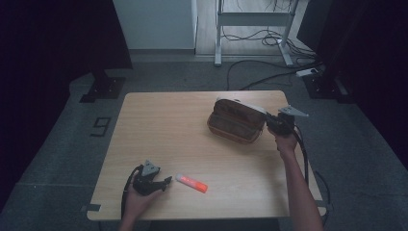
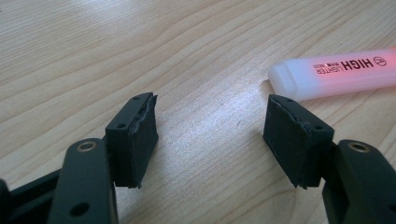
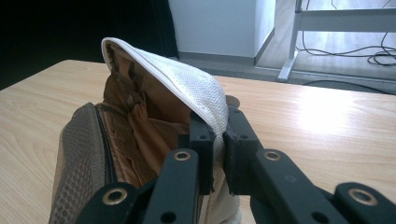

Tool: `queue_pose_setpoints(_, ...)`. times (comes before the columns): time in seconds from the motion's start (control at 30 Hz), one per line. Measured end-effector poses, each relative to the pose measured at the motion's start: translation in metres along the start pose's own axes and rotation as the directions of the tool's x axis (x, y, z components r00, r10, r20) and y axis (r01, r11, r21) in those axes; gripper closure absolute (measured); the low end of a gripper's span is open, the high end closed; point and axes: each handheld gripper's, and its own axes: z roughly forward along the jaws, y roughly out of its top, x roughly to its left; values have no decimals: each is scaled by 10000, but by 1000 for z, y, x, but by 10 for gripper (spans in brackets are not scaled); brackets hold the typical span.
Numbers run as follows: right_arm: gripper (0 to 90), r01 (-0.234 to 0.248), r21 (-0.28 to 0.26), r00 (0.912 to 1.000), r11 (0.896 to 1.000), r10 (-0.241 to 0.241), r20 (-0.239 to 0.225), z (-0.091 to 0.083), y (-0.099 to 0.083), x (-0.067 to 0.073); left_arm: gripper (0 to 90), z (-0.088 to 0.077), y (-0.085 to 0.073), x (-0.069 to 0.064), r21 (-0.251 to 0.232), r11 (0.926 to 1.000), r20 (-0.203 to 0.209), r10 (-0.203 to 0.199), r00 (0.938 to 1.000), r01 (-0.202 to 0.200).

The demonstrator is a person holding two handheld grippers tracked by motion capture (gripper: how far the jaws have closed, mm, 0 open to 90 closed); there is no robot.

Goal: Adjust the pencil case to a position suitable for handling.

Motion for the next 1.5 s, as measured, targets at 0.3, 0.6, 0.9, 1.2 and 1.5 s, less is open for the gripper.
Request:
queue_pose_setpoints(0.3,820,-479,-327,9987,9983,473,-171,-18,-2,3,347,0,0,0,11,10000,-13,15,10000,-15)
queue_pose_setpoints(0.6,820,-468,-485,9981,9977,447,-428,-27,4,12,346,0,0,0,12,10000,-15,15,10000,-15)
queue_pose_setpoints(0.9,822,-567,-376,9976,9977,551,-418,-29,5,17,347,0,0,0,13,10000,-21,25,10000,-25)
queue_pose_setpoints(1.2,825,-875,-125,9956,9961,871,-341,-32,5,23,347,0,0,-1,15,10000,-29,28,10000,-28)
queue_pose_setpoints(1.5,826,-982,-251,9937,9948,967,-563,-36,6,30,347,0,0,-1,19,10000,-45,45,10000,-45)
